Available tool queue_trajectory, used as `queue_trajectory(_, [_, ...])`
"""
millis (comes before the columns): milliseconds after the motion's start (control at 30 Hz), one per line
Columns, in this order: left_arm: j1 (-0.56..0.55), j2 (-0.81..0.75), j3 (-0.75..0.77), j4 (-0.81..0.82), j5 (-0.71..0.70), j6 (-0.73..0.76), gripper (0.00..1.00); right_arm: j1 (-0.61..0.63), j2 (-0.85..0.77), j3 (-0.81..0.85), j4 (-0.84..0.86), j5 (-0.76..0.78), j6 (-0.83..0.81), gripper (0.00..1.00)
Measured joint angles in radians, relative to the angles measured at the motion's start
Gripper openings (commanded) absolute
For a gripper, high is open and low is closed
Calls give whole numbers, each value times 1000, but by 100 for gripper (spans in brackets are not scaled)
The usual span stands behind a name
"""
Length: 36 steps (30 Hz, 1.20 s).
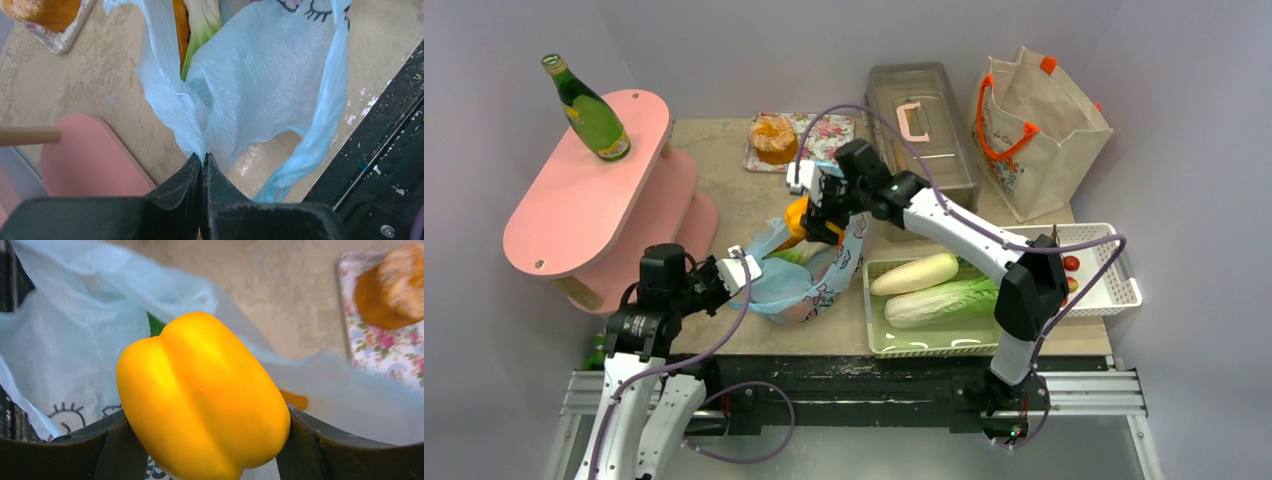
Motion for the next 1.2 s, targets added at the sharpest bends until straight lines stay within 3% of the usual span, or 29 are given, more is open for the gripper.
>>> queue_trajectory(200, [0,2,-23,2,-28,-7,0,-93,-31,144,-18,-213,138,1])
queue_trajectory(367, [0,21,-22,16,-34,-37,0,-89,-172,106,-113,-293,196,0])
queue_trajectory(633, [0,60,-16,40,-25,-84,0,-171,-589,-151,-365,-154,76,5])
queue_trajectory(767, [0,81,-10,62,-18,-106,0,-172,-674,-362,-466,-22,-15,11])
queue_trajectory(800, [0,90,-7,68,-16,-108,0,-166,-670,-399,-481,1,-32,14])
queue_trajectory(867, [0,103,0,71,-15,-114,0,-160,-623,-449,-491,34,-55,31])
queue_trajectory(1000, [0,113,19,72,-15,-114,0,-141,-556,-521,-486,71,-83,93])
queue_trajectory(1033, [0,113,23,71,-15,-113,0,-133,-556,-534,-489,75,-90,98])
queue_trajectory(1200, [0,107,39,68,-14,-107,0,-109,-552,-475,-528,62,-102,99])
